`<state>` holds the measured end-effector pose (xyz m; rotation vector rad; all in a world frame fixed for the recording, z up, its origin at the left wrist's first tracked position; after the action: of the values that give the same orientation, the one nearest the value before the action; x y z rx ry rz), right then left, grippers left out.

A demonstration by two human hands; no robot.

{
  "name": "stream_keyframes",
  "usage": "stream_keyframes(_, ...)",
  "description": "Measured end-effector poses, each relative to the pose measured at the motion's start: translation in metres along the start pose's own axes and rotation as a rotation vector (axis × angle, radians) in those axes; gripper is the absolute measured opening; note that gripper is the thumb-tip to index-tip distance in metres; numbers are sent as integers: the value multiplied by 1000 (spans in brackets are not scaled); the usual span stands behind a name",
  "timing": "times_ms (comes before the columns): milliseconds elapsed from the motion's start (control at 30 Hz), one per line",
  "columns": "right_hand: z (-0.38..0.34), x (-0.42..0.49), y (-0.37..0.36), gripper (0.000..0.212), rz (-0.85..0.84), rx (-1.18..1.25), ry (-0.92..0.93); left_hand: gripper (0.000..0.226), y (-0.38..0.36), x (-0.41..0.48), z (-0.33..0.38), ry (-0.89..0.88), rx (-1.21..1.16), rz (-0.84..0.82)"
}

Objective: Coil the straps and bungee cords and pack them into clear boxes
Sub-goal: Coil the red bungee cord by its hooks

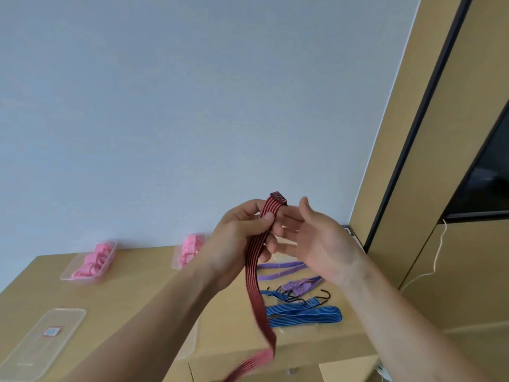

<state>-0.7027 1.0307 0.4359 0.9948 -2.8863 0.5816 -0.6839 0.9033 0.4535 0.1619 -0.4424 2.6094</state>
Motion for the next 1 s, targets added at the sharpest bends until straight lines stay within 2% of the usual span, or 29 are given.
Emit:
stream_keyframes(133, -10, -8, -7, 34, 376, 66, 104, 7, -6, -23, -17, 124, 165, -36)
stream_keyframes(233, -16, -18, -17, 19, 488, 0, 197, 16, -9, -37, -26, 175, 174, -13)
stream_keyframes(333, -19, -29, -25, 8, 580, -142, 281, 24, -9, -42, -25, 131, 162, 51)
stream_keyframes(467, -24, -38, -31, 13, 747, -554, 428, 20, -11, -44, -25, 106, 151, 122)
stream_keyframes(533, -23, -37, -36, 24, 726, -682, 495, 21, -11, -42, -26, 120, 131, 145)
stream_keyframes(667, -24, -32, -41, 33, 512, -728, 493, 27, -9, -34, -24, 119, 77, 167)
stream_keyframes(800, -33, -32, -27, 32, 418, -447, 393, 25, -16, -24, -19, 83, -28, 167)
stream_keyframes(933, -47, -37, -7, 26, 365, -454, 371, 41, -32, -12, -22, 99, -165, 109)
stream_keyframes(1000, -53, -40, 2, 24, 347, -468, 369, 42, -40, -6, -24, 66, -123, 70)
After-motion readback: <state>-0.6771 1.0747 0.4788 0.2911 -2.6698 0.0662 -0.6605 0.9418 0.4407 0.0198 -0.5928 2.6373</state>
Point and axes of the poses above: each hand's wrist, its own x-axis towards the middle knuckle, its own y-axis out of the back of the hand, z = x × y, the point moved 6 cm from there along x, towards the middle knuckle, and after that the axes turned 5 degrees about -z, right-handed, at the moved point
